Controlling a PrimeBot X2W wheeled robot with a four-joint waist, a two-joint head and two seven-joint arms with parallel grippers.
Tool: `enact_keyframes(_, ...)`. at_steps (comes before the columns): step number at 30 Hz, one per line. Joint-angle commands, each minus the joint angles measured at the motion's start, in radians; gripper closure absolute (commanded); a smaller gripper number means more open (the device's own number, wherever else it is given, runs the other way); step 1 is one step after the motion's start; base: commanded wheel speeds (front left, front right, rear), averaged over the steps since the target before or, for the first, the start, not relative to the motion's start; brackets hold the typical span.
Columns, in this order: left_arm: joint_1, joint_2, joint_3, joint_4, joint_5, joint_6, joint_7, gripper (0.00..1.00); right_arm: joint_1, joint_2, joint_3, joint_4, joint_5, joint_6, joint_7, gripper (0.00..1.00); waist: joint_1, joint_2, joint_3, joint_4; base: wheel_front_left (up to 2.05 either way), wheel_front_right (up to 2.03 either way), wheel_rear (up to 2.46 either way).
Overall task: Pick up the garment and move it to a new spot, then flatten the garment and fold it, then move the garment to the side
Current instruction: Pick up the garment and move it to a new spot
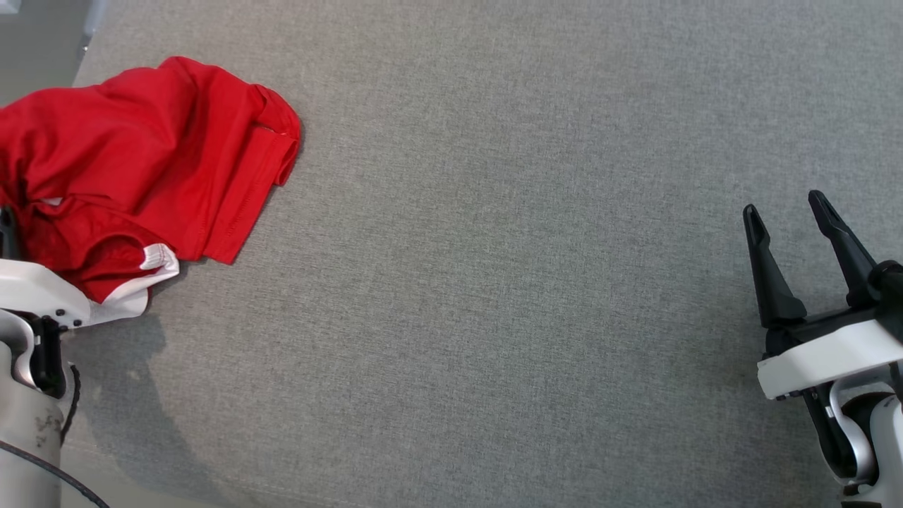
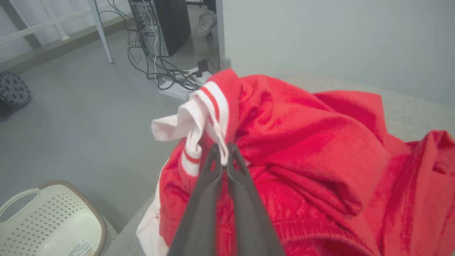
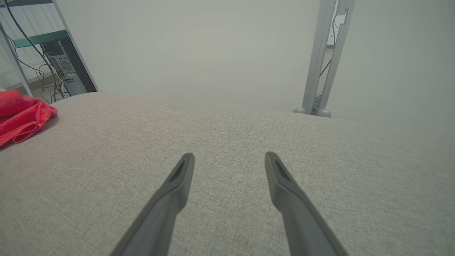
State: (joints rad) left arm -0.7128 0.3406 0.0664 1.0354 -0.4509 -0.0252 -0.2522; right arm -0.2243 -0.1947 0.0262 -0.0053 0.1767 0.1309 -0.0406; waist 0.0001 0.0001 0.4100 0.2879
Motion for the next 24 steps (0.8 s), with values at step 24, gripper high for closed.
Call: enact_keyframes(24,0.416,-0.013,-0.042,-0.989,0.142,0.118,0.134,1.00,0.117,0.097,-0.047,0.045,0.002,0.000,-0.079,0.00,-0.0001,-0.0001,-0.281,-0.072,0.00,0.00,0.00)
